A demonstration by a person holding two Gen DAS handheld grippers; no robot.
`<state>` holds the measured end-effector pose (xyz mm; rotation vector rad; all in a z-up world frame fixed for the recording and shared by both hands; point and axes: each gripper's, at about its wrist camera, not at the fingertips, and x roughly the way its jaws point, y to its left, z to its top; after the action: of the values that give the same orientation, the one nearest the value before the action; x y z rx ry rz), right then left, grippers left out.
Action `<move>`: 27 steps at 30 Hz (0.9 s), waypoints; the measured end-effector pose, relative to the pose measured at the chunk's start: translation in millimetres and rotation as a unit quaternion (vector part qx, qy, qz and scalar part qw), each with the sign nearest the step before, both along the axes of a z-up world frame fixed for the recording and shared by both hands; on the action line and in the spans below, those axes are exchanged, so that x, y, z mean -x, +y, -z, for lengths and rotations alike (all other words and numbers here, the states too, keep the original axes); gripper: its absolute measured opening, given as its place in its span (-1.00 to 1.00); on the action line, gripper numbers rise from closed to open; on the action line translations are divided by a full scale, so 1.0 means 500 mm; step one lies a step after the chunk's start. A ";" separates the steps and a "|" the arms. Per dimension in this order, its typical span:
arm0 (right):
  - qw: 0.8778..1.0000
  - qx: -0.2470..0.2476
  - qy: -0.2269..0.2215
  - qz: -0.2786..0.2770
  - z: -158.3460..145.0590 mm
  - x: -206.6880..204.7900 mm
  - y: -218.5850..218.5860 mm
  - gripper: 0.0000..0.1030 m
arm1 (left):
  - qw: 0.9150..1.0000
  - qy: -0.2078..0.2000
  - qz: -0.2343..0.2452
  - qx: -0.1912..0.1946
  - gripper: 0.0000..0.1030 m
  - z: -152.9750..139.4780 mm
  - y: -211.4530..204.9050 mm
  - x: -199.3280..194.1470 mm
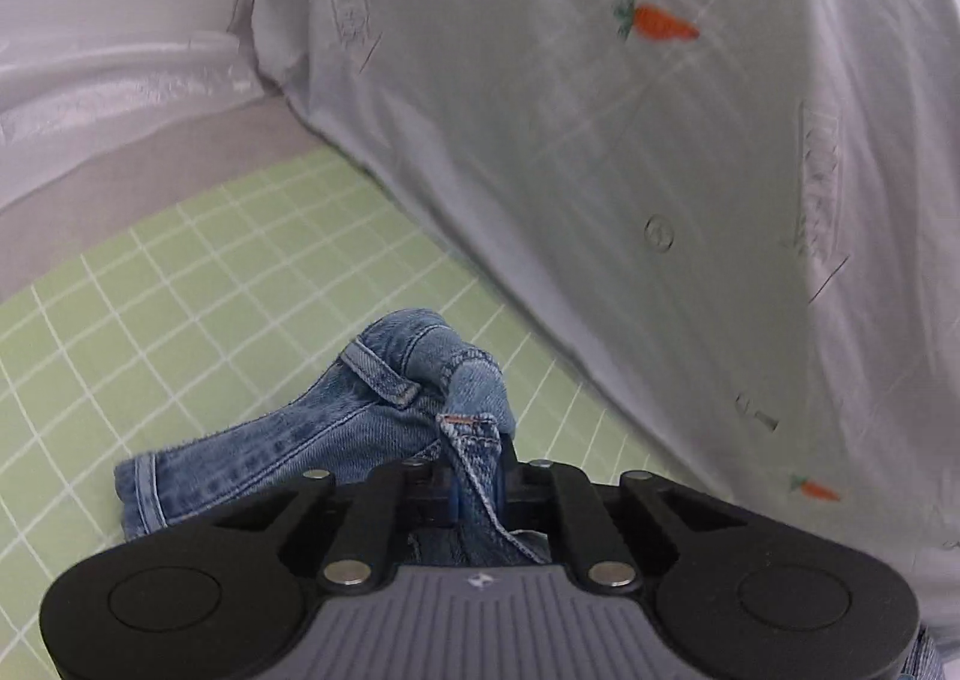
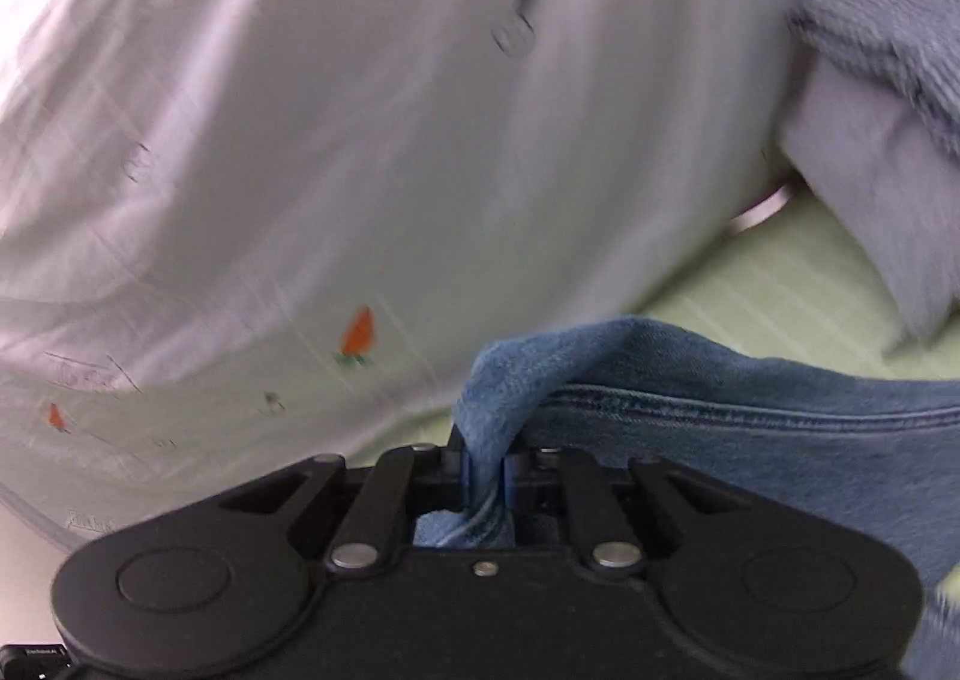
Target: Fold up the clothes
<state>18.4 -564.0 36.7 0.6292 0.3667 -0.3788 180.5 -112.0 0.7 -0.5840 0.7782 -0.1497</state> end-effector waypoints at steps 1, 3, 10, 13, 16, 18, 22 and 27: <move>1.000 0.014 -0.021 0.002 -0.017 -0.003 0.000 -0.80 | 1.000 -0.017 -0.003 -0.003 -0.76 -0.011 0.001 -0.005; 0.998 0.040 -0.042 0.005 -0.041 -0.015 -0.002 -0.58 | 1.000 -0.014 -0.005 -0.027 -0.42 -0.010 -0.009 -0.023; 0.993 0.023 0.112 0.020 0.052 -0.034 -0.008 0.47 | 0.995 0.067 -0.019 -0.074 0.47 0.053 0.021 0.001; 0.986 -0.012 0.164 0.040 0.119 0.020 -0.009 0.53 | 0.988 0.111 -0.028 -0.104 0.50 0.100 0.047 0.037; 0.974 -0.024 0.215 0.068 0.175 0.080 -0.008 0.53 | 0.981 0.160 -0.040 -0.107 0.50 0.149 0.078 0.082; 0.965 -0.029 0.245 0.088 0.208 0.120 -0.013 0.54 | 0.977 0.180 -0.049 -0.099 0.50 0.175 0.096 0.109; 0.952 -0.029 0.282 0.119 0.241 0.177 -0.022 0.59 | 0.976 0.195 -0.053 -0.077 0.50 0.201 0.103 0.135; 0.941 -0.021 0.309 0.139 0.264 0.221 -0.023 0.68 | 0.976 0.202 -0.038 -0.071 0.50 0.216 0.072 0.131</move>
<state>-92.3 -575.7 -95.1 0.5938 0.8935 -0.8471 114.8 -76.1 -107.4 -0.5118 1.1495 0.0993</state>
